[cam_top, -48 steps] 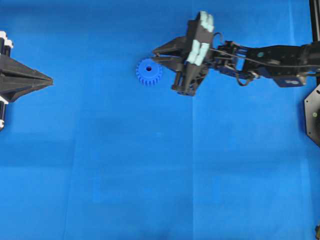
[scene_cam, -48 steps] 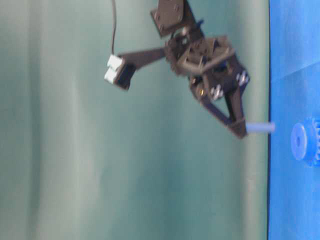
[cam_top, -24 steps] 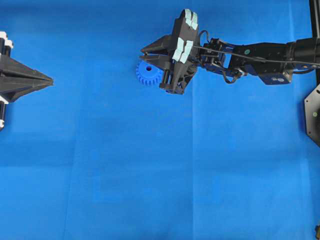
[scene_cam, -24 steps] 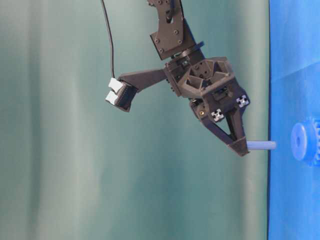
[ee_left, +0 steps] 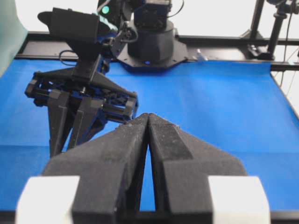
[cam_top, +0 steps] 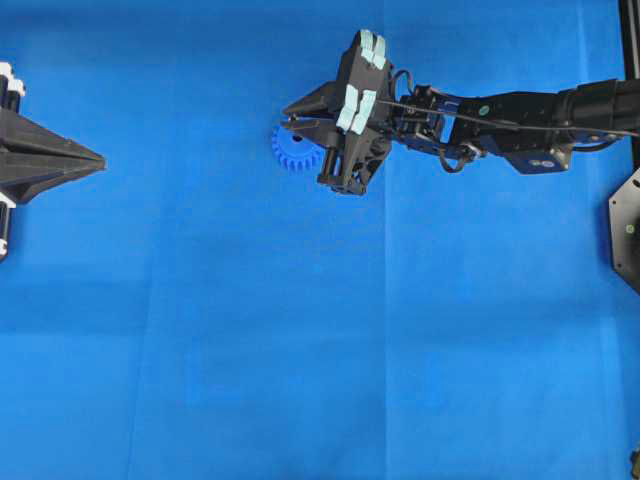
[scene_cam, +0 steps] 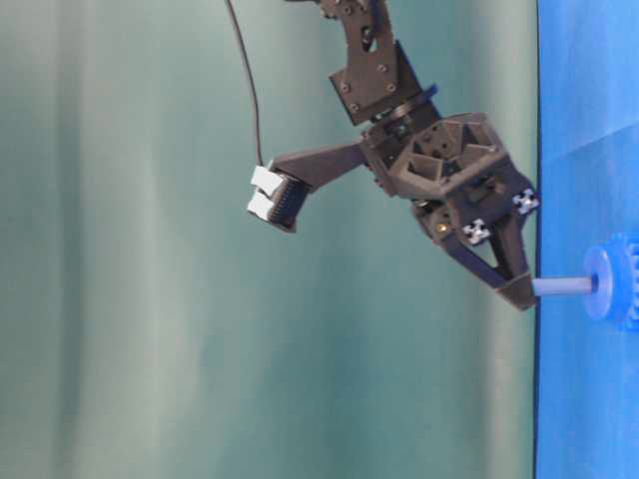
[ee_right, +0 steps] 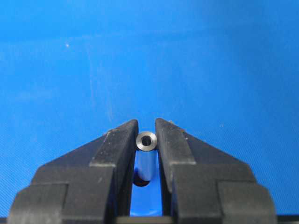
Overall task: Insert the shaft placed at a random location into the center hole of the small gear at another random location.
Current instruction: 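Carry the shaft with the right gripper left toward the blue gear, then align the held shaft above the gear's center hole with the right gripper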
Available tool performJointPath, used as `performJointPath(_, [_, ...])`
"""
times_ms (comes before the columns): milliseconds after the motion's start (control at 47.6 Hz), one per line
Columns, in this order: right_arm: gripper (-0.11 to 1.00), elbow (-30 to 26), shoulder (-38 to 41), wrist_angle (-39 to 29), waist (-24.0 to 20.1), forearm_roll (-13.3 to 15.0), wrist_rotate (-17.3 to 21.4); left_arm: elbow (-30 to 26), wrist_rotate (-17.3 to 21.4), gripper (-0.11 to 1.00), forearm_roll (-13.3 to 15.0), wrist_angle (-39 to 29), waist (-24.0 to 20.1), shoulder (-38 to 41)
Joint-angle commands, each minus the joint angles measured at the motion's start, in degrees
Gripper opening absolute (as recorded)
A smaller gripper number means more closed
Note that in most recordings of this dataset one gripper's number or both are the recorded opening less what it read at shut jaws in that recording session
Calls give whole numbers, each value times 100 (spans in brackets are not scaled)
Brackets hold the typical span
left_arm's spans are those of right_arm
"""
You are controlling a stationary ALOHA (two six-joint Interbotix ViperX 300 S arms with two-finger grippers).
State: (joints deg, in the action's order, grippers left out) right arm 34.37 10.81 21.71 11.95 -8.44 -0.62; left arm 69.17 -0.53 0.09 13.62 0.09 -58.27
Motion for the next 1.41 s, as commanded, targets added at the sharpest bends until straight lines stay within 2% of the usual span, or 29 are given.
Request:
performJointPath(0, [3,-62,-79,62,-9,-18,9,-62,-9,0,0,26,0,26])
performJointPath(798, [3,-35,0,132,-9,-53,9,-70,-9,0,0,26,0,35])
performJointPath(1385, [3,70,-624,132,-79,26,-53,-70,-9,0,0,26,0,26])
